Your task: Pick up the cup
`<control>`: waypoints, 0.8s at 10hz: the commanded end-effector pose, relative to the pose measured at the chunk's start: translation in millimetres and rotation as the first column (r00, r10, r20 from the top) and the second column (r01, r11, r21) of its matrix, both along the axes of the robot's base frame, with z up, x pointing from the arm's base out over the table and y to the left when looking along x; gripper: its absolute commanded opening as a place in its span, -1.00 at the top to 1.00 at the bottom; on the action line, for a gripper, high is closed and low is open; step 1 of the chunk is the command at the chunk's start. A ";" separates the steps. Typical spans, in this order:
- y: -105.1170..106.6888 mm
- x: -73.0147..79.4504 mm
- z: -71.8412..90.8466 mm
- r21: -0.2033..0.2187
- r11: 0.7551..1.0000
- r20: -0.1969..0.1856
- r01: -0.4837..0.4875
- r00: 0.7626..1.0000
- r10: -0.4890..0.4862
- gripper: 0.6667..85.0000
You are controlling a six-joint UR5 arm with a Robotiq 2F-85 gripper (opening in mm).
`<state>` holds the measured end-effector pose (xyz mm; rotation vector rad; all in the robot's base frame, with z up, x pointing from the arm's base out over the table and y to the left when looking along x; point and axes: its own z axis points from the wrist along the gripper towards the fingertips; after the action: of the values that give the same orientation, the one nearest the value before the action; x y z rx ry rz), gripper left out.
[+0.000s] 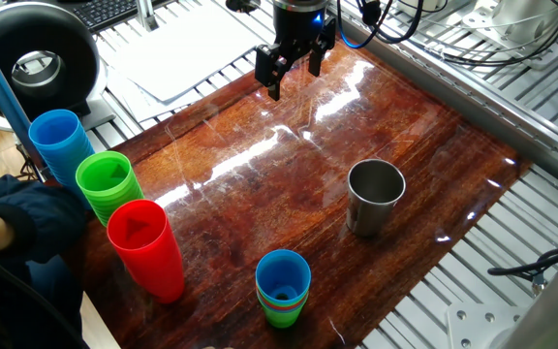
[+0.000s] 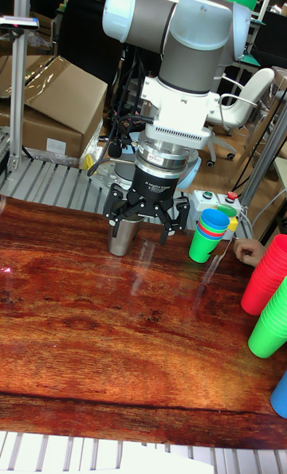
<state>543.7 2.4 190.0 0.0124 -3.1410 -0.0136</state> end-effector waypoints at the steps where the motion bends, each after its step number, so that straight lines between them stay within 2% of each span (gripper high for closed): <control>1: 8.2 -42.1 3.3 0.010 0.999 -0.164 0.042 0.986 -0.040 0.98; 2: 8.2 -41.7 2.7 -0.006 0.999 -0.163 0.046 0.985 -0.047 0.98; 8: 5.7 -43.0 3.7 -0.012 0.999 -0.169 0.034 0.985 -0.036 0.98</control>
<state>505.1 6.7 191.4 -0.0484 -2.9887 0.0091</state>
